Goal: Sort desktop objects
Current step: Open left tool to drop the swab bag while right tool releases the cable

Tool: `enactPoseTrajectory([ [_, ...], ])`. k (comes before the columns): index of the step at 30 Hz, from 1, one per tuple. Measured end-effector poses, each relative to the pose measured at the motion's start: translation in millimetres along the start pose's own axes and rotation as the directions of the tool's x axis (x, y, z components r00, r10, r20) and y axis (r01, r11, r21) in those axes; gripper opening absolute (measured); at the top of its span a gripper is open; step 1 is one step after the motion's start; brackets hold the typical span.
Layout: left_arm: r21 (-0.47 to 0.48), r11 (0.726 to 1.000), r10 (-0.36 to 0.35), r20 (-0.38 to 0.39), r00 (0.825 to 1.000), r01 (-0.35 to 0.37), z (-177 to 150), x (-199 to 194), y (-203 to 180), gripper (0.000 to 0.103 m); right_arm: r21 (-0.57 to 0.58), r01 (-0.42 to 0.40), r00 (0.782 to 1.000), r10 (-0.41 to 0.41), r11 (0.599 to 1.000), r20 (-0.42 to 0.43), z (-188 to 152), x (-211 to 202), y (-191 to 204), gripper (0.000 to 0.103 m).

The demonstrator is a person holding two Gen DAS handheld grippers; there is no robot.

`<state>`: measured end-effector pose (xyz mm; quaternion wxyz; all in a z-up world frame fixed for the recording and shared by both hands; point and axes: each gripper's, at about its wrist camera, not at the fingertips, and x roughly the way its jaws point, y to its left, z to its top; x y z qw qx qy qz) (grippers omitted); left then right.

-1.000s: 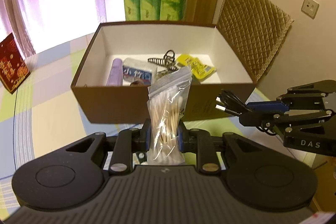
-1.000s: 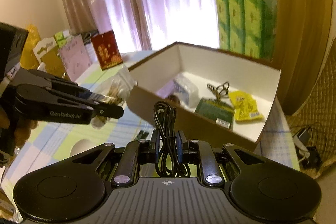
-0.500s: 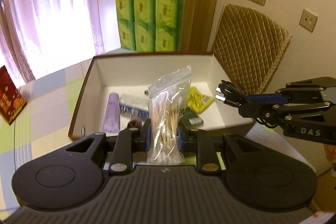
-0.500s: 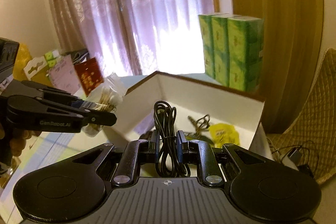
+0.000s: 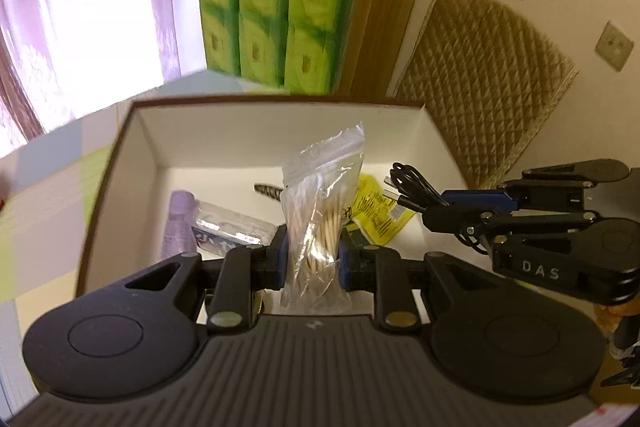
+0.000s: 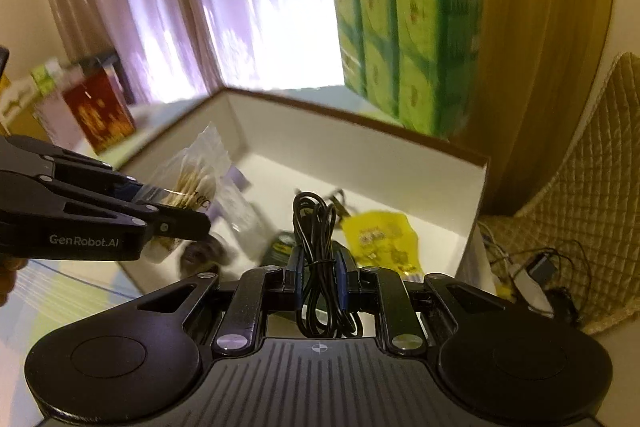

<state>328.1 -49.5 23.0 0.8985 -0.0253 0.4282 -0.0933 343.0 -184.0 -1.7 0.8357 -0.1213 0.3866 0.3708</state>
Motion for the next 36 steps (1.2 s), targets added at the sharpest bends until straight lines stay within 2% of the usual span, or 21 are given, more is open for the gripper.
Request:
enactPoseTrajectory([
  [7,-0.033,0.999,0.022,-0.139,0.99,-0.027,-8,56,11,0.02,-0.062,0.039,0.996,-0.044,0.997,-0.083,-10,23,-2,0.013],
  [13,-0.061,0.998,0.022,-0.218,0.976,-0.036,-17,80,18,0.02,-0.126,0.054,0.989,-0.07,0.991,-0.127,-15,30,1,0.013],
  [18,-0.046,0.998,0.033,-0.24,0.97,-0.046,-20,85,16,0.025,-0.152,0.056,0.985,-0.08,0.987,-0.153,-13,35,2,0.013],
  [22,-0.038,0.998,0.035,-0.225,0.974,-0.045,-18,79,16,0.03,-0.153,0.048,0.985,-0.073,0.987,-0.159,-11,34,1,0.013],
  [24,-0.033,0.998,0.036,-0.217,0.975,-0.044,-17,76,16,0.036,-0.148,0.038,0.984,-0.062,0.988,-0.165,-9,34,0,0.014],
  [26,-0.026,0.998,0.042,-0.206,0.978,-0.049,-16,71,15,0.039,-0.145,0.028,0.986,-0.051,0.989,-0.158,-7,30,0,0.017],
  [27,-0.023,0.999,0.043,-0.199,0.979,-0.049,-16,68,15,0.039,-0.144,0.034,0.987,-0.055,0.989,-0.151,-6,28,-1,0.024],
  [28,-0.023,0.999,0.043,-0.192,0.98,-0.048,-16,65,15,0.04,-0.144,0.036,0.988,-0.057,0.989,-0.141,-6,25,-1,0.037],
  [30,-0.028,0.999,0.041,-0.178,0.983,-0.047,-16,58,15,0.041,-0.14,0.034,0.993,-0.05,0.99,-0.111,-4,17,-1,0.056],
  [33,-0.037,0.998,0.037,-0.149,0.988,-0.043,-17,46,15,0.047,-0.123,0.025,0.996,-0.035,0.992,-0.085,-4,7,-2,0.061],
  [36,-0.046,0.998,0.034,-0.12,0.992,-0.04,-19,33,15,0.051,-0.098,0.008,0.998,-0.014,0.995,-0.059,-6,-4,-2,0.078],
])
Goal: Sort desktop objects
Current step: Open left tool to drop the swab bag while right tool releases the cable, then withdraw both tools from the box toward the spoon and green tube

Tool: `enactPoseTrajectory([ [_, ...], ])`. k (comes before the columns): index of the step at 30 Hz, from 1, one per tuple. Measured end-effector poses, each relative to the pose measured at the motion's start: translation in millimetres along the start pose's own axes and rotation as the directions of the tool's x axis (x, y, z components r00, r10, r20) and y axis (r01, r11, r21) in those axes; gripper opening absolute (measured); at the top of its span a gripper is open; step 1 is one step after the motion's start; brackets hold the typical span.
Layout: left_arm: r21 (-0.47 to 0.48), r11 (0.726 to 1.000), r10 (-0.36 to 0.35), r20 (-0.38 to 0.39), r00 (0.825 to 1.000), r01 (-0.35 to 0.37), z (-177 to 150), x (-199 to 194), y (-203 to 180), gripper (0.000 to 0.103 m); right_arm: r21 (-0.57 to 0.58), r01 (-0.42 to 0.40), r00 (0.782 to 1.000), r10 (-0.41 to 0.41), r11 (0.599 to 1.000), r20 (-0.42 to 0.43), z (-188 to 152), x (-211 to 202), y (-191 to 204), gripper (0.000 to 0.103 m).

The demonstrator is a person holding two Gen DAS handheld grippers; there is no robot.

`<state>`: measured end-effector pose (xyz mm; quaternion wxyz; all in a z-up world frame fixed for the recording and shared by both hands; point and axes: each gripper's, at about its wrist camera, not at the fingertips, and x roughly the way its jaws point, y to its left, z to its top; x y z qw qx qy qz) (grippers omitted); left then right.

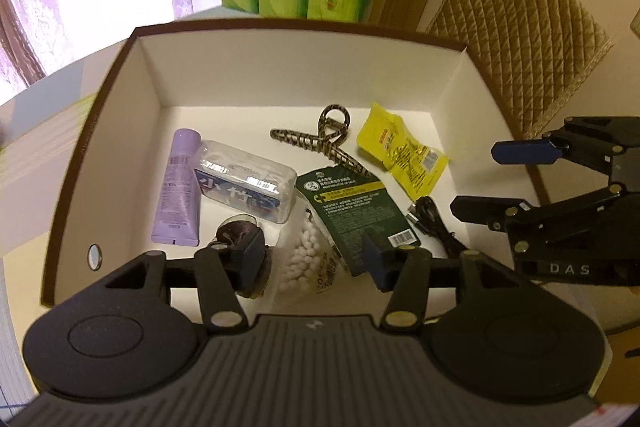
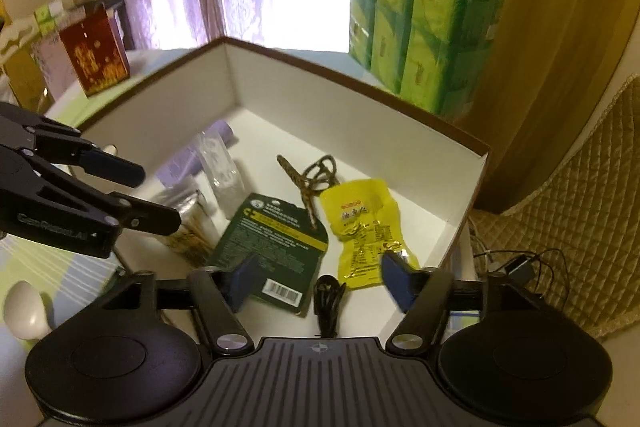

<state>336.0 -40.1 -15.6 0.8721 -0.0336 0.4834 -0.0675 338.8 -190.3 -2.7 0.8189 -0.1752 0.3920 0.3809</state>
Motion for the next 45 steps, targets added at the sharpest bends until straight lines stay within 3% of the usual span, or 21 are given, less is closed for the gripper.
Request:
enactPoseTrajectory([
  [2,-0.014,1.0,0.003,0.026,1.0,-0.003,-3,-12,0,0.063,0.011,-0.006,1.0,0.006,1.0,0.028,-4,-9,2,0.085],
  [4,-0.028,1.0,0.006,0.058,0.998,-0.004,-8,-26,1,0.068,0.016,-0.012,0.998,0.011,1.0,0.058,-7,-19,5,0.092],
  [8,-0.055,0.998,0.02,0.114,0.993,-0.014,-21,-57,2,0.076,0.029,-0.047,0.99,0.043,0.998,0.138,-13,-42,13,0.097],
  [15,-0.067,0.996,0.067,0.198,0.978,-0.055,-56,-114,9,0.078,0.018,-0.121,0.963,0.113,0.992,0.244,-22,-78,30,0.097],
  [23,-0.12,0.985,0.142,0.182,0.973,-0.122,-112,-149,25,0.079,-0.058,-0.192,0.941,0.201,0.98,0.274,-41,-104,70,0.097],
  [27,-0.147,0.978,0.171,0.147,0.974,-0.149,-142,-154,31,0.079,-0.089,-0.235,0.939,0.249,0.968,0.239,-55,-102,89,0.097],
  [36,-0.219,0.958,0.196,0.035,0.98,-0.184,-200,-146,48,0.079,-0.153,-0.314,0.946,0.322,0.937,0.032,-101,-58,136,0.096],
  [45,-0.28,0.935,0.204,-0.08,0.976,-0.219,-245,-132,70,0.079,-0.303,-0.37,0.929,0.354,0.878,-0.109,-122,-10,176,0.069],
])
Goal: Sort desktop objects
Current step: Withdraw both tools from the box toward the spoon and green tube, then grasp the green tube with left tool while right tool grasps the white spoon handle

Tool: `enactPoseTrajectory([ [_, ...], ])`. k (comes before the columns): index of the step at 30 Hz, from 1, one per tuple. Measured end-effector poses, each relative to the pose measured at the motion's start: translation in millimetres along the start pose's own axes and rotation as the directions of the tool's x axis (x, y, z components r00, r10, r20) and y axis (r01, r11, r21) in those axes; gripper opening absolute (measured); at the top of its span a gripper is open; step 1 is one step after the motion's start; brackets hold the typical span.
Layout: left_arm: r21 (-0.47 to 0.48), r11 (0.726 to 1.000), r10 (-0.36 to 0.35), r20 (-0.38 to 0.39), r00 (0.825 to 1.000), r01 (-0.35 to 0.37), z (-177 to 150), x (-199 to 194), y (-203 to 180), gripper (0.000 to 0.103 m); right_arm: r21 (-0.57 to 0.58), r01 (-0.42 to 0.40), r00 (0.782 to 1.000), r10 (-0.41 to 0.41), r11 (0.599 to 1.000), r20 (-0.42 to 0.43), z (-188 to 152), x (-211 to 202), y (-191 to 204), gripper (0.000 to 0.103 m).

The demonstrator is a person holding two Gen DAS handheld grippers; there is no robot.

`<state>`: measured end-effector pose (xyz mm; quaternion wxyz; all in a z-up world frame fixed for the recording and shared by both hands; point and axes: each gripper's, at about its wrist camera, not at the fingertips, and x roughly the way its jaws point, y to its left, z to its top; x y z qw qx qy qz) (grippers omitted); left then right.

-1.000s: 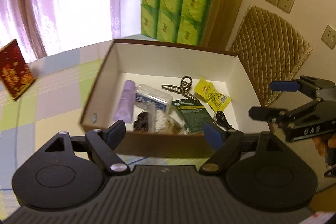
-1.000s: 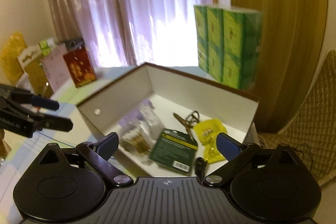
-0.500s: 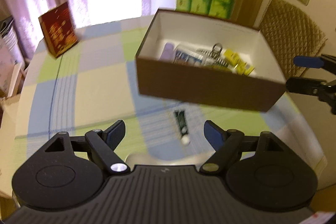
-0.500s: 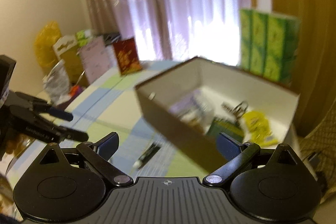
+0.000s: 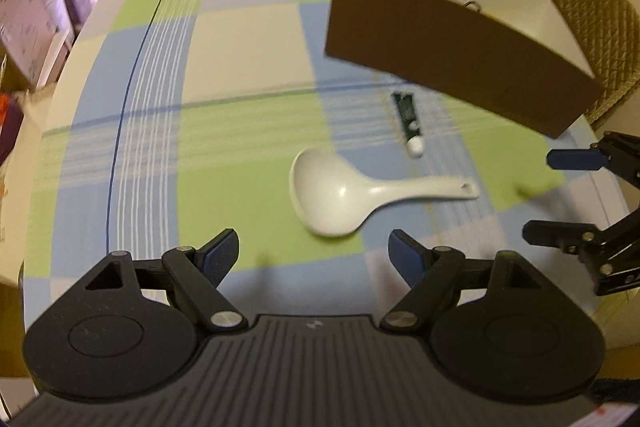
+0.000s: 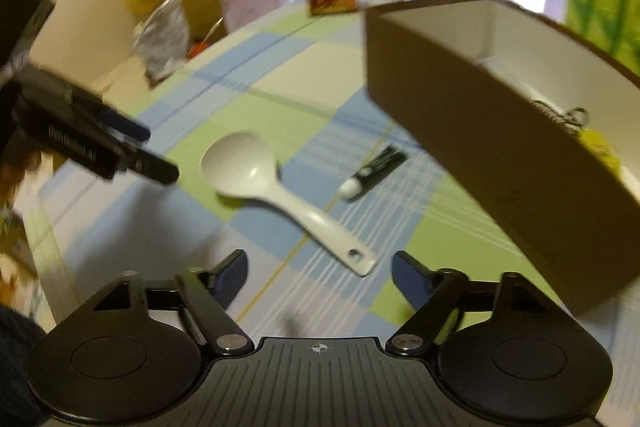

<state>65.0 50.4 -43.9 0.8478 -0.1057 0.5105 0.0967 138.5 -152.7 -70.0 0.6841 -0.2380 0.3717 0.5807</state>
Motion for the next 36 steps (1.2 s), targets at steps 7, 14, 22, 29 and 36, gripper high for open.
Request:
enactPoseTrajectory([
  [7,-0.022,0.999,0.027,-0.01,1.0,-0.027,-8,5,21,0.079,-0.131,-0.013,1.0,0.011,0.991,-0.014,14,34,15,0.051],
  [14,-0.022,0.999,0.046,-0.036,0.998,-0.047,-9,17,34,0.079,-0.198,-0.016,0.999,0.007,0.98,-0.045,23,63,19,0.043],
  [22,-0.017,0.998,0.054,-0.059,0.997,-0.055,-6,30,46,0.079,-0.261,-0.016,0.999,0.004,0.965,-0.047,32,80,26,0.042],
  [29,-0.009,0.998,0.056,-0.068,0.996,-0.057,-4,35,48,0.079,-0.272,-0.026,0.996,0.001,0.962,-0.092,22,80,31,0.011],
  [36,0.004,0.999,0.046,-0.071,0.996,-0.046,-4,38,42,0.079,-0.235,0.066,0.994,-0.084,0.97,-0.068,-15,44,32,0.002],
])
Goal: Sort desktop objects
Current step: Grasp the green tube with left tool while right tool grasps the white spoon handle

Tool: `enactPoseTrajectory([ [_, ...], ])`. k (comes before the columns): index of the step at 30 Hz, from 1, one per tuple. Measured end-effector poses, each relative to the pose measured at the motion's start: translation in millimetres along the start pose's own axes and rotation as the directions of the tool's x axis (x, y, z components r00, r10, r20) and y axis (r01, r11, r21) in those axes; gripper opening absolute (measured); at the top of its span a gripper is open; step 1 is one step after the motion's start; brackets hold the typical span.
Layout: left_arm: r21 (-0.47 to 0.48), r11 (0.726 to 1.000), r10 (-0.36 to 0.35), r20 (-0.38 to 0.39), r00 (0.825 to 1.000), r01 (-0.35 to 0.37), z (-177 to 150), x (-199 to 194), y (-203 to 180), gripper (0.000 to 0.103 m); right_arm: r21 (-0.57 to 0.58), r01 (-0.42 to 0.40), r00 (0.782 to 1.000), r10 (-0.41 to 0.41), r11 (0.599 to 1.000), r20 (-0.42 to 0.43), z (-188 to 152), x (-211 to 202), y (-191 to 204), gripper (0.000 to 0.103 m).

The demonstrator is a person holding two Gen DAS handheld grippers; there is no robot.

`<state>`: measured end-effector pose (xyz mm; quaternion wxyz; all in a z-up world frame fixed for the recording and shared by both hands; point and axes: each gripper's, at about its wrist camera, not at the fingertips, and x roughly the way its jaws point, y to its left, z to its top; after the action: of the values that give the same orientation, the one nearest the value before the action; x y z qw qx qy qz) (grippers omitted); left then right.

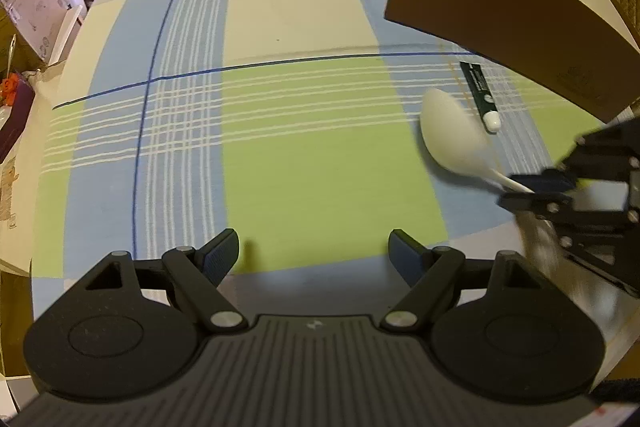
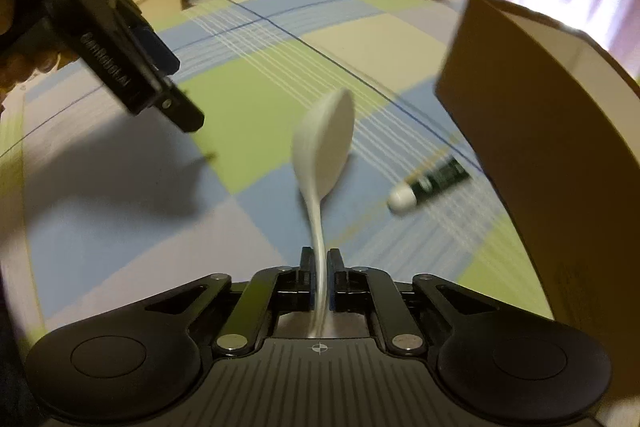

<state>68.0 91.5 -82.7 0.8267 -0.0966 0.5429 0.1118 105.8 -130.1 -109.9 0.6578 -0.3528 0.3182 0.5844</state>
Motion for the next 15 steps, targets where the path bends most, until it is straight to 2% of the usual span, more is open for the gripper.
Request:
enactPoseTrajectory([
  [5,0.035,0.999,-0.023,-0.003,1.0,0.023,2,4,-16,0.079,0.035,0.134,0.991,-0.134,0.99,-0.025,-37,-28,3,0.002],
  [7,0.055,0.998,-0.038,-0.002,0.999,0.038,4,6,-26,0.079,0.089,0.167,0.986,-0.165,0.982,-0.03,-49,-39,-1,0.002],
  [10,0.093,0.994,-0.058,-0.001,0.998,0.058,8,10,-42,0.079,0.28,0.149,0.989,-0.149,0.948,-0.022,-66,-54,-23,0.002],
  [12,0.117,0.991,-0.071,-0.003,0.997,0.071,12,13,-53,0.079,0.41,0.11,0.992,-0.123,0.906,0.006,-76,-62,-39,0.002],
  [15,0.155,0.984,-0.086,-0.006,0.996,0.086,18,17,-69,0.079,0.546,0.051,0.994,-0.096,0.836,0.054,-87,-74,-54,0.002],
])
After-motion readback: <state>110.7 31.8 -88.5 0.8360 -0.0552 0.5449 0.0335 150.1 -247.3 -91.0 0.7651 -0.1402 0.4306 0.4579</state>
